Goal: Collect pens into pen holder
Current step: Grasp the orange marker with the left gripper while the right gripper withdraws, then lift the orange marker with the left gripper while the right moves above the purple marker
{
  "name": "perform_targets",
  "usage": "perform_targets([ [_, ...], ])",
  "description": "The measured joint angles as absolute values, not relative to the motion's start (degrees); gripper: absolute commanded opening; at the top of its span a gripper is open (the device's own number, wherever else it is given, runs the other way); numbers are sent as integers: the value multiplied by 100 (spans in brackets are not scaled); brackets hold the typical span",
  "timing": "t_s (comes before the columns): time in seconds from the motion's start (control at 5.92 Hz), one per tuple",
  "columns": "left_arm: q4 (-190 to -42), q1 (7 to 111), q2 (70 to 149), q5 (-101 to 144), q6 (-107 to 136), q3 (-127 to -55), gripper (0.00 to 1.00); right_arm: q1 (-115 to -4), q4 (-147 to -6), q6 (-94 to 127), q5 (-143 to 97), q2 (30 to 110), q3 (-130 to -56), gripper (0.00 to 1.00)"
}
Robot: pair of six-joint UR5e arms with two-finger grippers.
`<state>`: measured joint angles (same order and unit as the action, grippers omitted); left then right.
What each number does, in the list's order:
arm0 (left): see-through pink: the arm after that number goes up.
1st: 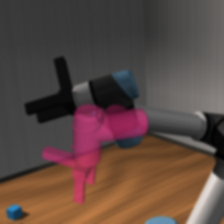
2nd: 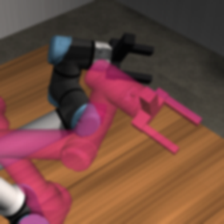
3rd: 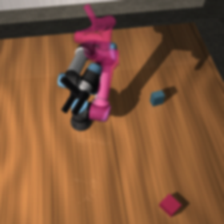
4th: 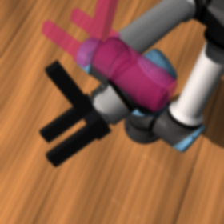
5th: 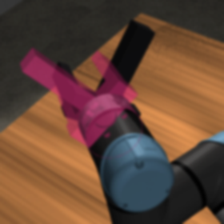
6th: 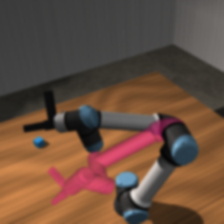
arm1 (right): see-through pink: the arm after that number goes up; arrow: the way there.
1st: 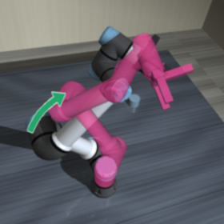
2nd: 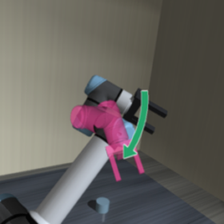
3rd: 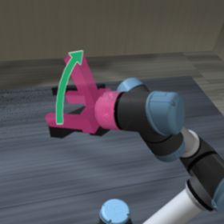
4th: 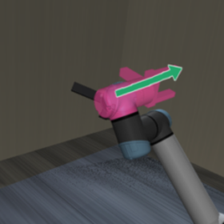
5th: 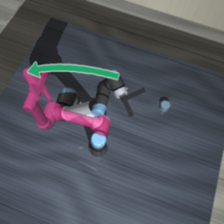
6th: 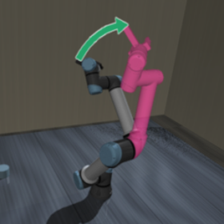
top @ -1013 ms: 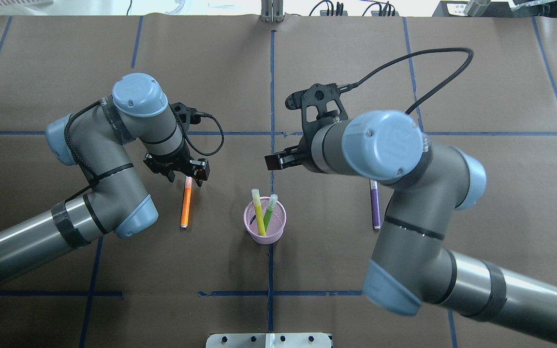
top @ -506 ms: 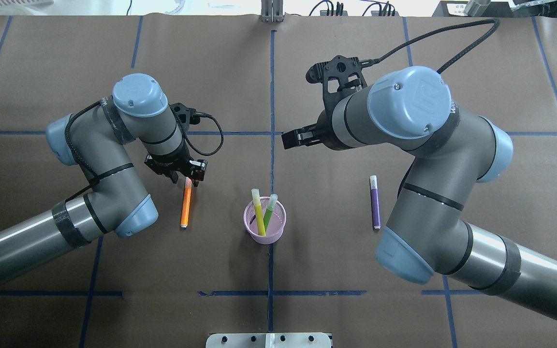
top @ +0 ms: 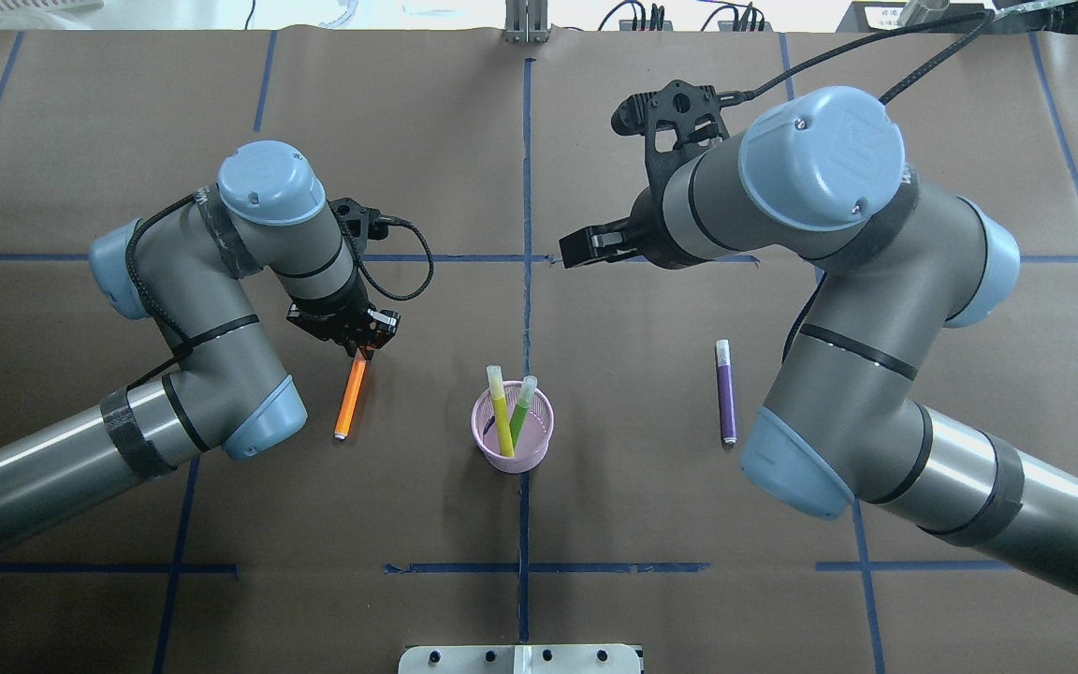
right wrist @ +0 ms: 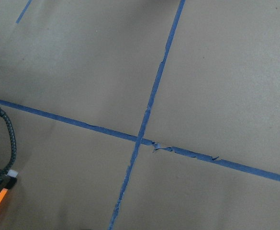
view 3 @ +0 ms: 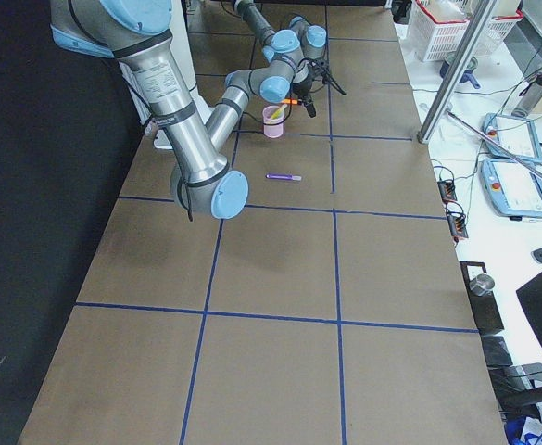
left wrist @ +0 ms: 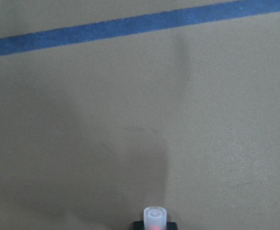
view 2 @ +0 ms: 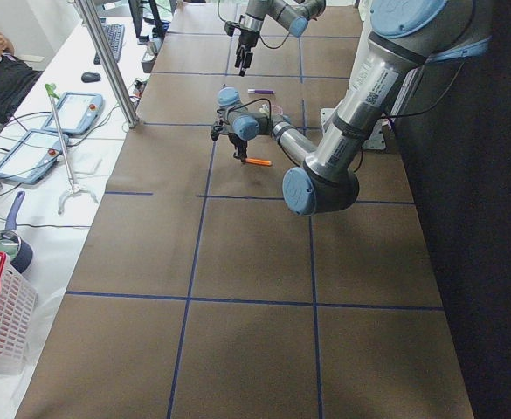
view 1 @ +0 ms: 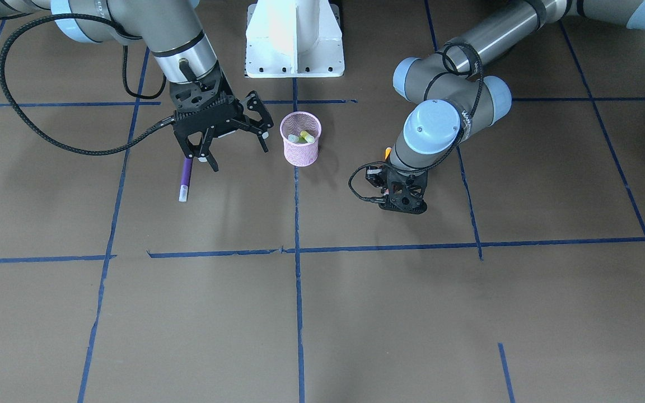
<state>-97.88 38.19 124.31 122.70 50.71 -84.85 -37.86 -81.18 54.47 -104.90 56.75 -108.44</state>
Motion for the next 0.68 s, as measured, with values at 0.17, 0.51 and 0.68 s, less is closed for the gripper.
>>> perform_targets([
  [0.17, -9830, 3910, 12434, 12267, 5071, -8546, 0, -3985, -8392, 5255, -10737, 5677, -10836, 100],
  [0.51, -9955, 4381, 12432, 12242, 5074, -8979, 0, -4232, -9320, 4882, -11104, 5706, -10780, 100],
  [0.68, -9970, 4552, 12444, 12089, 5081, -9332, 0, -4238, -9589, 4846, -11259, 5774, -10670, 100],
])
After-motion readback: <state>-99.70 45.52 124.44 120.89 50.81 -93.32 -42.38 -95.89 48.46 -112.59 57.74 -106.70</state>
